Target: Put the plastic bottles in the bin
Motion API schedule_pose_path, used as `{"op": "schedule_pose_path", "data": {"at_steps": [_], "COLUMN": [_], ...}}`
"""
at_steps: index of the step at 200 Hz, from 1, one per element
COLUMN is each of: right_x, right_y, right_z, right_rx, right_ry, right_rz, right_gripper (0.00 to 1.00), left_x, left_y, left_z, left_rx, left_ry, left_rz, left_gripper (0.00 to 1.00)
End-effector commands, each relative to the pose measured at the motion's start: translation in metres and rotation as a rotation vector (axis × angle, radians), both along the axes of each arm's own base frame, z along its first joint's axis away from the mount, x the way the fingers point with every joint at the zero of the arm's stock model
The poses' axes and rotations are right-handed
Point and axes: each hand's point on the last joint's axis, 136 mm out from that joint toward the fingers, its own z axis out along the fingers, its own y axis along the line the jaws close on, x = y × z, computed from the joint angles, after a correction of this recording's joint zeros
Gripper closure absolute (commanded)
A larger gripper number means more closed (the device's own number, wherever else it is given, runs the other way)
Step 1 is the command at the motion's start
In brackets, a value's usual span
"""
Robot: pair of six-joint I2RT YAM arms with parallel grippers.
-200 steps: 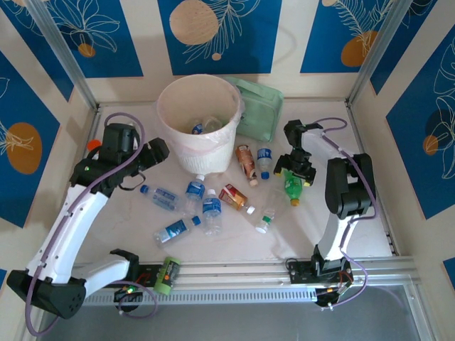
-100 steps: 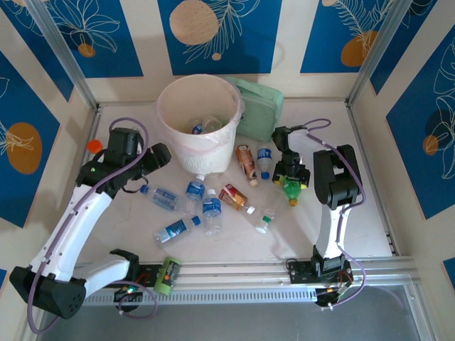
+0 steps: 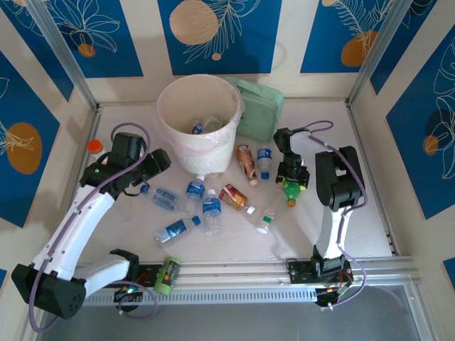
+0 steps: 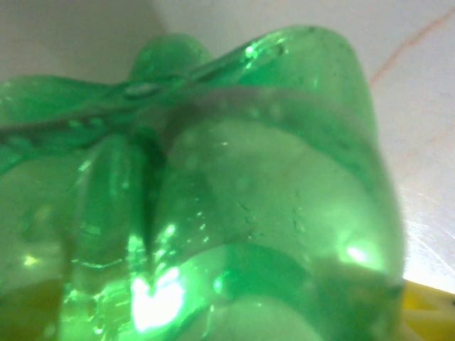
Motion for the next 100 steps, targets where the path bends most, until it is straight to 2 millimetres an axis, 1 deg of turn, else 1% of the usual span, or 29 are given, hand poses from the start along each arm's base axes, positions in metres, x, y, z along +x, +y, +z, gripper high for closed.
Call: {"op": "schedule_pose_path", "data": {"at_steps": [1, 29, 55, 78, 100], "right_x": [-0.002, -0.001, 0.001, 0.005, 0.010], "right_y": [-0.007, -0.005, 0.000, 0.011, 0.028], "right_z": [0.018, 0.039, 0.068, 0.102, 0.140], "right_rx": [-0.017, 0.008, 0.049, 0.107, 0.163], "right_ry": [-0.052, -0.118, -0.205, -0.298, -0.395], "right_rz": [-0.031, -0.036, -0.027, -0.005, 0.041], "right_gripper": [0.37, 0.38, 0.38, 0.39, 0.39], "left_x": [-0.007, -0.006, -0.005, -0.006, -0.005], "left_y": [0.010, 0.009, 0.009, 0.009, 0.008], "left_z": [-0.008, -0.007, -0.007, -0.010, -0.012], "left_rx": [0.014, 0.006, 0.005, 0.006, -0.003], "left_ry": [0.032, 0.027, 0.030, 0.033, 0.036], "left_rz": [0.045, 0.045, 0.047, 0.047, 0.047], "left_gripper": [0.19, 0.19, 0.19, 0.19, 0.19]}}
